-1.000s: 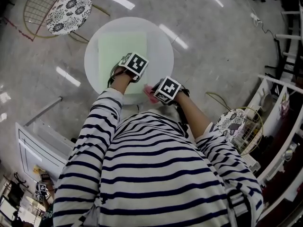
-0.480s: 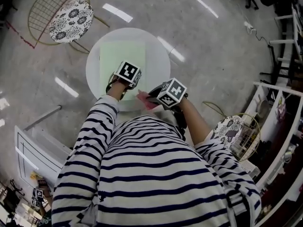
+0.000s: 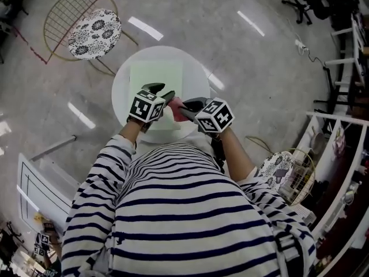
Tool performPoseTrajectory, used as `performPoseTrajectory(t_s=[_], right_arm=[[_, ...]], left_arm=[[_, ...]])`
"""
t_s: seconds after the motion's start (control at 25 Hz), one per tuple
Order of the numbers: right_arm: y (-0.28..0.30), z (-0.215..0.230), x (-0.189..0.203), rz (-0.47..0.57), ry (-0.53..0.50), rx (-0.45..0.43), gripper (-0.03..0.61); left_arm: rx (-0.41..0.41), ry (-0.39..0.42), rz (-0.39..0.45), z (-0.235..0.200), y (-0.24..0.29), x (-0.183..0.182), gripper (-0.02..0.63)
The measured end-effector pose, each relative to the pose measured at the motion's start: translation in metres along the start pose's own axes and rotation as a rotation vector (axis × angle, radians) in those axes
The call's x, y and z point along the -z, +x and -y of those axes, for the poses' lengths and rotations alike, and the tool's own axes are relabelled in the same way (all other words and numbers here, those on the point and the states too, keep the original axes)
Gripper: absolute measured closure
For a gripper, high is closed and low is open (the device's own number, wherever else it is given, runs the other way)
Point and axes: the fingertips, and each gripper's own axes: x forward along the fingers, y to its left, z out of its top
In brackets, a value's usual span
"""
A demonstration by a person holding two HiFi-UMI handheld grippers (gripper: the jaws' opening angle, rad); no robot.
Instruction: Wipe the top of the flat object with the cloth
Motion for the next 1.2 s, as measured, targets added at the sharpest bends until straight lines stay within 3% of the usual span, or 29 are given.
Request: performPoseTrajectory(t_s=[0.36, 0.56, 0.8, 1.2], right_arm=[[-0.028, -0.027, -0.094, 0.338, -0.174, 0.109, 0.537], [-0.051, -0.057, -0.137, 0.508, -0.289, 0.14, 0.537], [-0.065, -0.068, -0.154, 0.578, -0.331, 0.21, 0.537], [-0.076, -0.072, -0.147, 0.584, -0.329, 0.249, 0.537]], left_arm=[[0.001, 0.112, 0.505, 0.017, -0.115, -0.075, 0.52], [0.005, 0.211, 0.691, 0.039, -0.164, -0.1, 0.568], [-0.02, 0.3, 0.749, 0.052, -0.188, -0.104, 0.592], [-0.005, 0.271, 0.757, 0.057, -0.188, -0.094, 0.595]])
